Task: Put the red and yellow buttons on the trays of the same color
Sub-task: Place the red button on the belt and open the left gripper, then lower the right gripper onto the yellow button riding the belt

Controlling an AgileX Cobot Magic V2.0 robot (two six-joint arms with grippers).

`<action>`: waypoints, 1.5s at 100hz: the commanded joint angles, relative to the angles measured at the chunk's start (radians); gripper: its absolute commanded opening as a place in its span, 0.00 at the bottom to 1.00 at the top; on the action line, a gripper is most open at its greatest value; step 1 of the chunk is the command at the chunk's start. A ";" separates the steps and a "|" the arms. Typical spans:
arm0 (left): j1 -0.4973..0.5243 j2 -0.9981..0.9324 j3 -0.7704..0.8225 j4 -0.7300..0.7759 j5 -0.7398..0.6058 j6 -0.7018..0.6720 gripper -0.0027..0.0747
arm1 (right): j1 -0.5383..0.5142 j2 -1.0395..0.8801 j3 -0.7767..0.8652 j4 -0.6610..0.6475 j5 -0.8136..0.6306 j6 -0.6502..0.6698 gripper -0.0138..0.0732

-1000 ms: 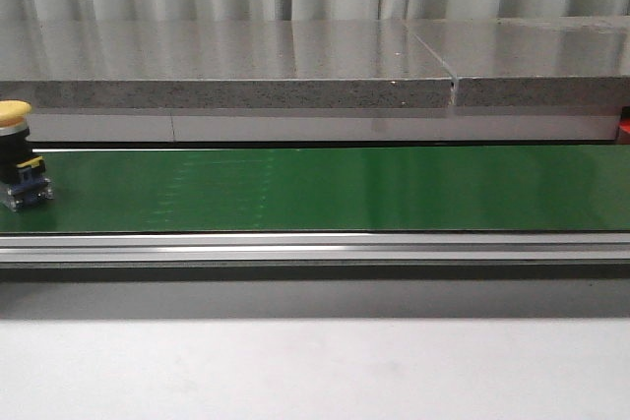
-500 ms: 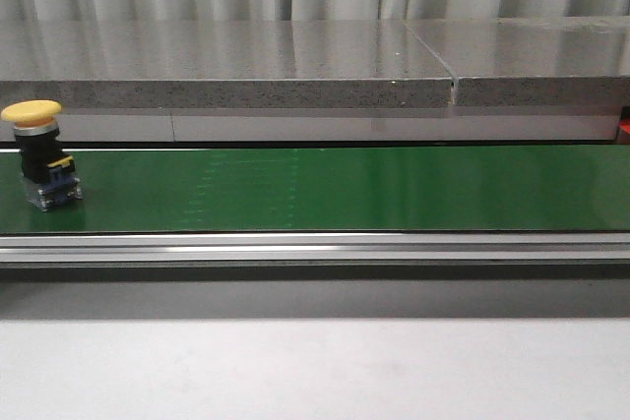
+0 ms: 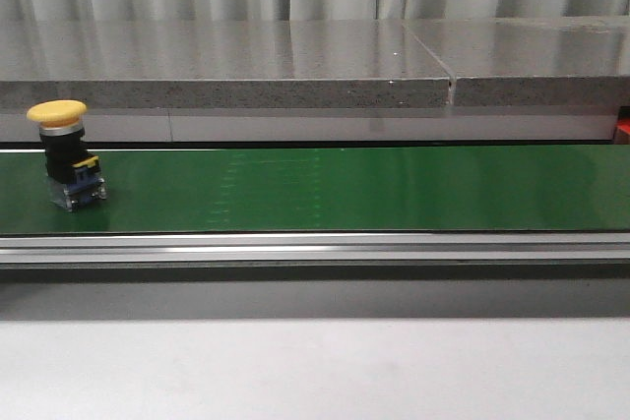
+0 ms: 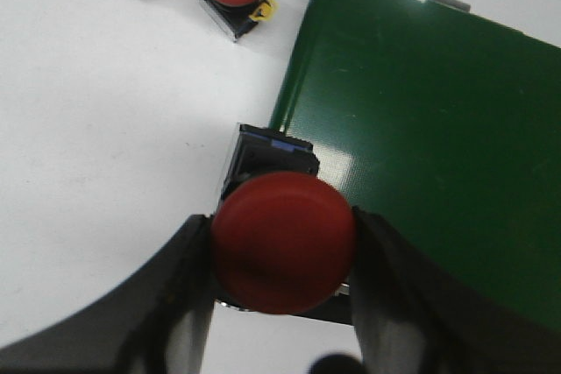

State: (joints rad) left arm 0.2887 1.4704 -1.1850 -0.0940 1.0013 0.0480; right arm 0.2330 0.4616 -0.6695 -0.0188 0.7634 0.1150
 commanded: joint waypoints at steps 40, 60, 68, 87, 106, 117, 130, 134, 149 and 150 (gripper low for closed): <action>-0.059 0.083 -0.095 -0.090 -0.028 0.022 0.60 | -0.001 0.002 -0.024 -0.002 -0.069 -0.008 0.08; -0.059 0.053 -0.115 -0.112 -0.073 0.047 0.76 | -0.001 0.002 -0.024 -0.002 -0.069 -0.008 0.08; -0.061 0.019 -0.115 -0.115 -0.089 0.070 0.76 | -0.001 0.002 -0.024 -0.002 -0.069 -0.008 0.08; -0.121 -0.083 -0.106 -0.115 -0.101 0.142 0.50 | -0.001 0.002 -0.024 -0.002 -0.069 -0.008 0.08; -0.232 -0.203 -0.038 -0.113 -0.134 0.149 0.01 | -0.001 0.002 -0.024 -0.002 -0.069 -0.008 0.08; -0.291 -0.278 0.017 -0.096 -0.165 0.149 0.01 | -0.001 0.002 -0.024 -0.002 -0.069 -0.008 0.08; -0.339 -0.376 0.099 -0.090 -0.211 0.149 0.01 | -0.001 0.002 -0.024 -0.002 -0.069 -0.008 0.08; -0.349 -0.403 0.123 -0.090 -0.220 0.149 0.01 | -0.001 0.002 -0.024 -0.002 -0.069 -0.008 0.08; -0.361 -0.530 0.235 -0.090 -0.247 0.149 0.01 | -0.001 0.002 -0.024 -0.002 -0.069 -0.008 0.08; -0.361 -0.536 0.239 -0.090 -0.247 0.149 0.01 | -0.001 0.002 -0.024 -0.002 -0.069 -0.008 0.08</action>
State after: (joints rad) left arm -0.0622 1.0041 -0.9645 -0.1723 0.8262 0.1943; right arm 0.2330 0.4616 -0.6695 -0.0188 0.7634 0.1150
